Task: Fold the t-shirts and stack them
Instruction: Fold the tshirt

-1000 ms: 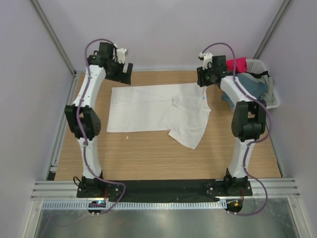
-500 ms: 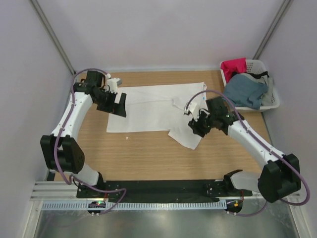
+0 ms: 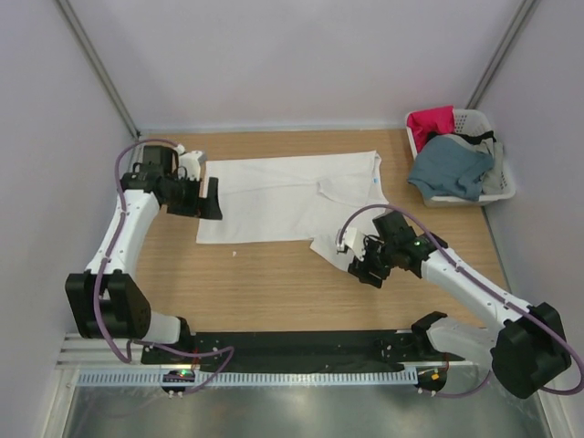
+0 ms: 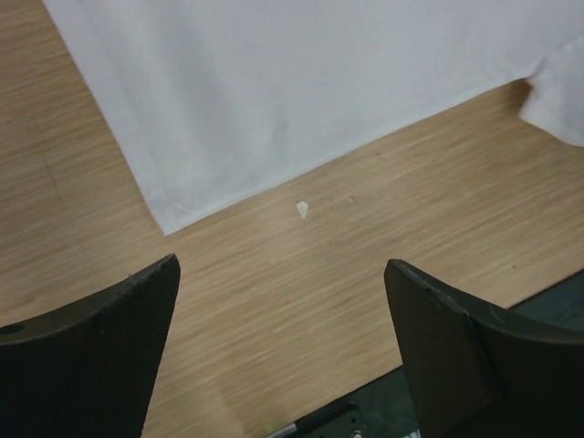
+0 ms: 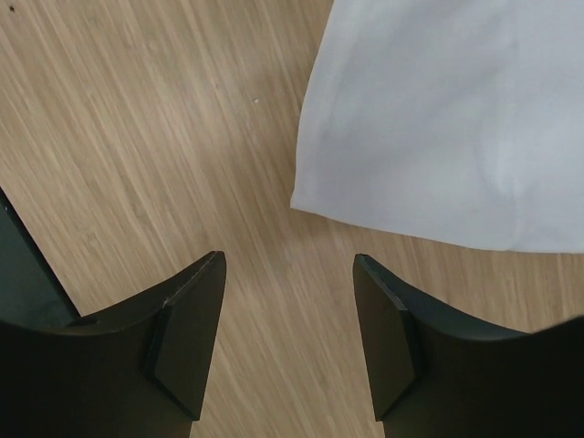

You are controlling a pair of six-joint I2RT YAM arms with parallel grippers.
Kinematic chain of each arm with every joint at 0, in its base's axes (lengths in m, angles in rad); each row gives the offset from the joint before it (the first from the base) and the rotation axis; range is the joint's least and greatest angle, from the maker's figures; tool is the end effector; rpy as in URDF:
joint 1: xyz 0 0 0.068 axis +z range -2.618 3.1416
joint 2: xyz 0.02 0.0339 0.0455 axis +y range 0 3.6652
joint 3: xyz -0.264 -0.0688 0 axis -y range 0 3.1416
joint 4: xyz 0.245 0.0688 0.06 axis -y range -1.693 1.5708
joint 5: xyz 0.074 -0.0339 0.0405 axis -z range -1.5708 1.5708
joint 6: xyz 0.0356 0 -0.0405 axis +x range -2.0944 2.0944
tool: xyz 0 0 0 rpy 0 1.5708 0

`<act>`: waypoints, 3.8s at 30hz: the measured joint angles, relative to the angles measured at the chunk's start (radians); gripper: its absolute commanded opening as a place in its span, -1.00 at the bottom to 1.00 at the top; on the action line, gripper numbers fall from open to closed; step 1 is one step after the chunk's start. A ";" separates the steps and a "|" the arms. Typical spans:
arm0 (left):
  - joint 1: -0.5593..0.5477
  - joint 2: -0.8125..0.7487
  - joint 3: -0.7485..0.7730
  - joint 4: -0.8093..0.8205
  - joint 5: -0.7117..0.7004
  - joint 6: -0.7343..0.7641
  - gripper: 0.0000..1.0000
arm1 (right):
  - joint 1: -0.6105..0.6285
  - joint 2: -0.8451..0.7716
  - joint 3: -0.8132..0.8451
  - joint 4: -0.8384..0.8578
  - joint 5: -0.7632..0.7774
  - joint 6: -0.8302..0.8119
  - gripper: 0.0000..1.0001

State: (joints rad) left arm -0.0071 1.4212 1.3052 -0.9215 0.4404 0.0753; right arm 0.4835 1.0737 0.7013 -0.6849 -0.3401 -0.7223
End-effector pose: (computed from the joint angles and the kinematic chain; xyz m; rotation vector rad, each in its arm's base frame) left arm 0.2848 -0.0172 0.3143 0.2602 2.5359 -0.5455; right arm 0.1689 0.1021 0.2186 -1.5537 2.0525 0.3580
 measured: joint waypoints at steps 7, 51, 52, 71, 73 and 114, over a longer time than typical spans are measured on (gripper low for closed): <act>0.001 -0.034 -0.278 0.103 -0.238 0.084 0.81 | 0.013 0.041 -0.098 0.063 0.019 -0.036 0.27; 0.073 0.206 -0.251 0.174 -0.344 0.029 0.43 | 0.013 0.197 -0.149 0.358 0.062 -0.066 -0.86; 0.073 0.219 -0.245 0.174 -0.339 0.029 0.36 | 0.013 0.197 -0.150 0.360 0.063 -0.066 -0.86; 0.074 0.398 -0.140 0.190 -0.209 0.012 -1.00 | 0.013 0.188 -0.161 0.372 0.071 -0.066 -0.90; 0.075 0.398 -0.140 0.188 -0.204 0.014 -1.00 | 0.013 0.187 -0.161 0.372 0.072 -0.066 -0.95; 0.075 0.885 0.898 -0.244 -0.055 0.091 -1.00 | -0.284 0.849 0.885 0.496 0.129 0.112 -0.97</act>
State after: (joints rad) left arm 0.0681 2.3058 2.2036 -1.1652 0.3855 0.1661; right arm 0.1997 1.9224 1.5860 -0.1894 -0.2108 -0.6102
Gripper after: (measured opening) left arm 0.004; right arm 0.057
